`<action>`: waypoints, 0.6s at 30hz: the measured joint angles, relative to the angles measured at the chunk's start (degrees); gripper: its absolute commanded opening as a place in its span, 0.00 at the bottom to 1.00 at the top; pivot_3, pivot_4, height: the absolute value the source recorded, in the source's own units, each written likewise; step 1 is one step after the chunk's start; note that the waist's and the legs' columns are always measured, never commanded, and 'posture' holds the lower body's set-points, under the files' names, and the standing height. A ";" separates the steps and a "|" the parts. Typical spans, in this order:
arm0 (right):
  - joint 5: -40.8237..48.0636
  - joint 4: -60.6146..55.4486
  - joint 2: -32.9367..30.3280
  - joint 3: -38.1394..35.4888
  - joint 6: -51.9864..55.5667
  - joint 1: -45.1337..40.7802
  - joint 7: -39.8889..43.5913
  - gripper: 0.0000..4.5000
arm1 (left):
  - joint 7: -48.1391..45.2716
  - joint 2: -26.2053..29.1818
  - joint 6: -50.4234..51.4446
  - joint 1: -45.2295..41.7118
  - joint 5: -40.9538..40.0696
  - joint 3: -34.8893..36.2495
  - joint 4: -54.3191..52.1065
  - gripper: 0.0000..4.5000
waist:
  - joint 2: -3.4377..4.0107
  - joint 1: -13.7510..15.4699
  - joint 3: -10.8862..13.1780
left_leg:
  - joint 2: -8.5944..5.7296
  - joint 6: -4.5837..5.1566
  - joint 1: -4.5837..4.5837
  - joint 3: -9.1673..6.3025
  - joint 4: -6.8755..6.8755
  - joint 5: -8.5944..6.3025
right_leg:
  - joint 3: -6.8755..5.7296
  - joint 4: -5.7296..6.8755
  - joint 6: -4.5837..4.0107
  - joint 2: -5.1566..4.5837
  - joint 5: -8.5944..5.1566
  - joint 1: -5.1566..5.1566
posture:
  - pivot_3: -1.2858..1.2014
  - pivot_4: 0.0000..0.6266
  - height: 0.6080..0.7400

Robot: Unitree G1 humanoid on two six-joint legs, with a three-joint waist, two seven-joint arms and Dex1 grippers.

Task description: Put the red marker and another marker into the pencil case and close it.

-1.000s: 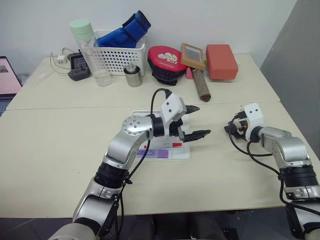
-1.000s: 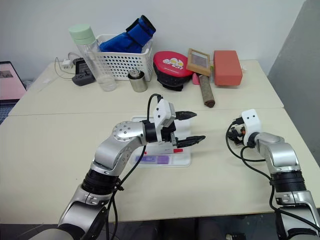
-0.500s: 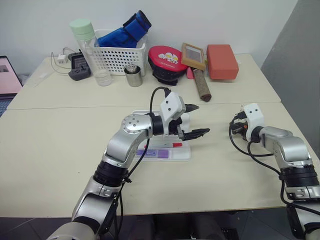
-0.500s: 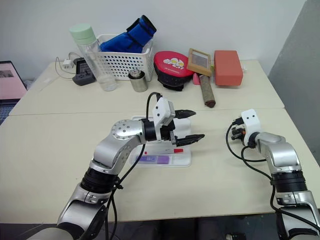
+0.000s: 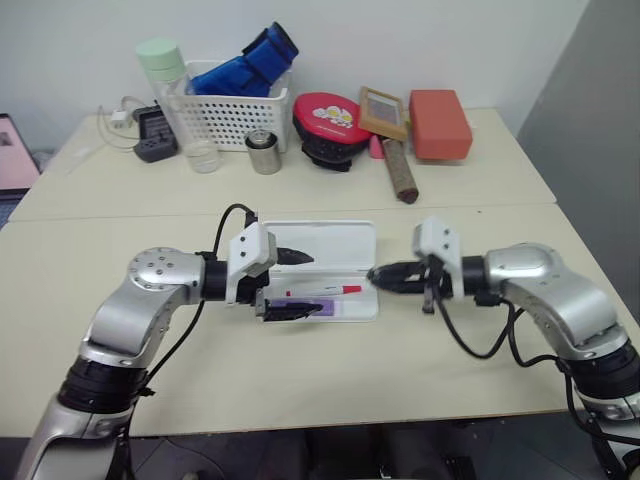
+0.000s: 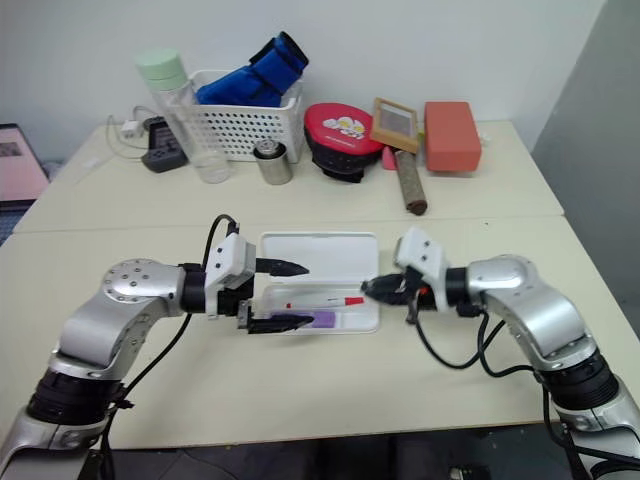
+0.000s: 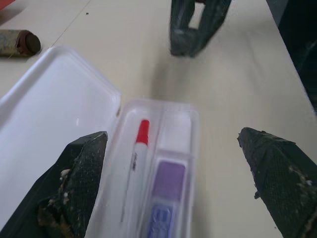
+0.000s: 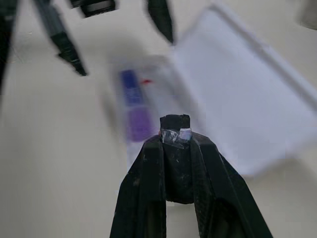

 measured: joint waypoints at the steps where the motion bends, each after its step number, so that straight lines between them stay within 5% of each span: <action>1: -1.50 1.23 1.14 1.88 -0.84 -1.17 0.02 0.08 | -0.49 1.29 0.19 0.95 -0.77 1.17 -0.28 1.00 | -0.01 0.13 0.00 | -0.04 0.00 -0.01 -0.01 0.01 0.00 | 0.00 0.00 0.00 -0.03 0.00 -0.01 | 0.52 0.24 1.00; 18: -12.35 13.22 3.82 8.88 -8.39 -2.99 3.07 0.08 | 0.57 4.11 2.66 2.21 -3.14 4.88 -3.19 1.00 | -0.02 0.10 0.00 | -0.09 -0.01 -0.09 -0.08 -0.03 0.00 | -0.07 0.01 0.00 -0.10 0.00 -0.10 | 0.52 0.24 1.00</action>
